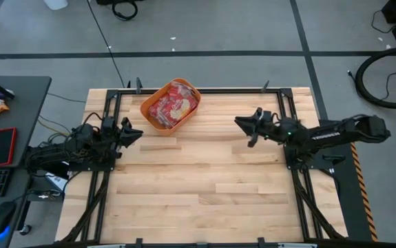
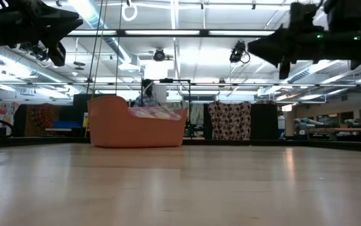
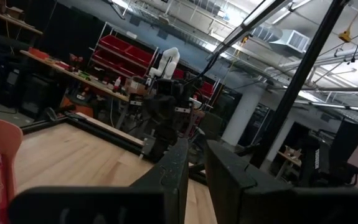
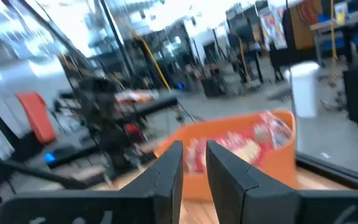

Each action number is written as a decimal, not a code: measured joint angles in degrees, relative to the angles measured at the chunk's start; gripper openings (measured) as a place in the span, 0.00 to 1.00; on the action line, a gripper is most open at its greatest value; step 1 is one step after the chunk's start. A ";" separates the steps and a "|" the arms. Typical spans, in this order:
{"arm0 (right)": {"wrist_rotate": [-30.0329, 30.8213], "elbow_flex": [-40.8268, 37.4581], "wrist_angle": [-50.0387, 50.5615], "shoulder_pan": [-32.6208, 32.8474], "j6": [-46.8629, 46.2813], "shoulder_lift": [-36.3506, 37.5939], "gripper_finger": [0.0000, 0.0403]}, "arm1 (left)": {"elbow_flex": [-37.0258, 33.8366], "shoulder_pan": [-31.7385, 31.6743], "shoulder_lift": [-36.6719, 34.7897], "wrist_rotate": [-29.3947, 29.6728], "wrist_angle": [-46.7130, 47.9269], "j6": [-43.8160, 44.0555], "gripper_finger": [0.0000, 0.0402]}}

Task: Sort popcorn bags into baskets
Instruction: Return to Home Position

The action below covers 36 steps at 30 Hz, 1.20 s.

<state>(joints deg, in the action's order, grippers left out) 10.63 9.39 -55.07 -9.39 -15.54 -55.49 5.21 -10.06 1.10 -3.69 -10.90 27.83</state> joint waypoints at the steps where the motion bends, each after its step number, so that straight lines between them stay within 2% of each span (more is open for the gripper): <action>1: 0.00 -0.96 -1.95 0.23 -0.35 0.72 0.19 | 0.00 0.00 0.00 0.00 0.02 -0.02 0.14; 5: -0.01 -4.41 -6.59 0.73 -2.71 3.69 0.19 | 0.00 0.01 0.00 -0.01 0.00 -0.02 0.14; 10: 1.71 -8.87 -6.68 1.58 -5.21 6.98 0.19 | 0.00 0.00 0.00 0.00 0.00 -0.02 0.14; 13: 2.84 -9.03 -3.98 1.45 -5.57 8.09 0.19 | 0.00 0.00 0.02 -0.02 0.00 -0.02 0.14; 36: 2.78 -9.07 -3.96 1.48 -5.32 7.83 0.19 | -0.01 0.00 0.02 0.00 0.02 -0.02 0.14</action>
<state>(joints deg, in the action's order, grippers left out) 13.41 0.32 -59.02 -7.90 -20.86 -47.66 5.20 -10.06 1.13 -3.68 -10.87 27.81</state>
